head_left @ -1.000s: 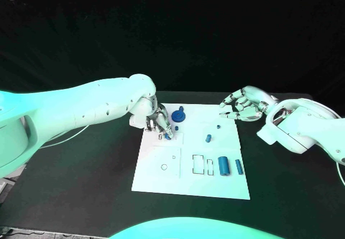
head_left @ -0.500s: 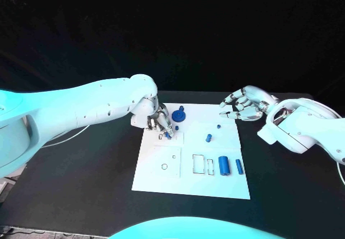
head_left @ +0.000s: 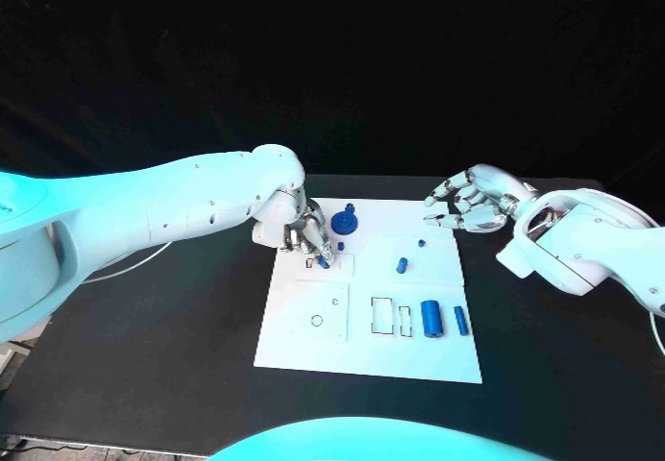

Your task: Assemble the parts on the task board

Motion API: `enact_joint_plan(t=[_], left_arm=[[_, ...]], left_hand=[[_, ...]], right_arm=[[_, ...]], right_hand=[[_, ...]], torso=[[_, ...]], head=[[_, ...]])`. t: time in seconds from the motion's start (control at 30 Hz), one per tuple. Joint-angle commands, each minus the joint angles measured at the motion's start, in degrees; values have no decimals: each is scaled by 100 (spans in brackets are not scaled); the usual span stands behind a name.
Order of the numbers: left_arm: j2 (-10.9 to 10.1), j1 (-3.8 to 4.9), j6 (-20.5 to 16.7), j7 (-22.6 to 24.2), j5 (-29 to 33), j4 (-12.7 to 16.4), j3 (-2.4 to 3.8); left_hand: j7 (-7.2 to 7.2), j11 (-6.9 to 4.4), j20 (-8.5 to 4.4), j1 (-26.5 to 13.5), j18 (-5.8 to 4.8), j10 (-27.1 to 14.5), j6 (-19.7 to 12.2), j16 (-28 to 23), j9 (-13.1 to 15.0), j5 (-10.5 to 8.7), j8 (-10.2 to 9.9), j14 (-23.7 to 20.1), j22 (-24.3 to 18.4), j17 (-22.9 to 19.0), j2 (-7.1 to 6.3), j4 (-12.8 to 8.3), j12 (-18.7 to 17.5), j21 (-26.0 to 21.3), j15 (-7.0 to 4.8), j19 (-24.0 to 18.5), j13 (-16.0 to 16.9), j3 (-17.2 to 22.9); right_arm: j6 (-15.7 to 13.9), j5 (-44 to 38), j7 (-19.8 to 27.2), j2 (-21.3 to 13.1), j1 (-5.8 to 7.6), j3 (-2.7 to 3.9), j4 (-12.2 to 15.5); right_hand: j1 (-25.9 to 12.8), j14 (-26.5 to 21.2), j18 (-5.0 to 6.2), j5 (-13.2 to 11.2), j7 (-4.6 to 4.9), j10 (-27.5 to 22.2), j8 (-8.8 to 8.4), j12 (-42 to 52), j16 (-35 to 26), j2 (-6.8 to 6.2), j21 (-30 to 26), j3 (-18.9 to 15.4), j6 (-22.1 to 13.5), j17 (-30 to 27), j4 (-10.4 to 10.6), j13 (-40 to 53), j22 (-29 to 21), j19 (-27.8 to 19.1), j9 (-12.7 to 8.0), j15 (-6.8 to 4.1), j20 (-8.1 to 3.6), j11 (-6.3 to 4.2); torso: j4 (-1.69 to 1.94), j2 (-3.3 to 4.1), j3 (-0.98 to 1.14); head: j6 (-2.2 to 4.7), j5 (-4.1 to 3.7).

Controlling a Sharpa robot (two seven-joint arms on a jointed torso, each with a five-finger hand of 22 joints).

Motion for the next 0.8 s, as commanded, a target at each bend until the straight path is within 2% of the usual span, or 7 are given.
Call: enact_joint_plan(t=[0.03,0.4,0.8], left_arm=[[6,-23,50,-36,-64,-24,-26],[33,-23,-55,-33,-97,-15,-27],[46,-26,71,-38,-307,55,-39]], left_hand=[[-36,11,-5,1,-79,17,5,21,11,36,14,595,363,1510,68,-1315,15,30,-4,48,-11,1289],[-37,11,-5,0,-80,19,5,21,11,37,14,595,367,1510,66,-1317,18,32,-4,51,-9,1288],[-38,9,-5,-2,-83,25,6,21,16,46,15,595,383,1510,63,-1333,26,40,-5,62,0,1283]], right_arm=[[76,-59,30,-2,-3,0,3],[66,-60,49,12,-3,0,-1],[76,-63,42,11,-3,0,3]], right_hand=[[-6,431,98,29,-8,-15,35,-18,-32,-65,-31,34,-48,853,-15,761,763,58,7,-31,-34,-5],[-6,431,98,29,-8,-15,35,-18,-32,-65,-31,34,-48,853,-15,761,763,58,7,-31,-34,-5],[-6,431,98,29,-8,-15,35,-18,-32,-65,-31,34,-48,853,-15,761,763,58,7,-31,-34,-5]], torso=[[1,-2,-3],[2,1,-4],[3,-2,-3]], head=[[4,2],[-8,-11],[-30,-14]])
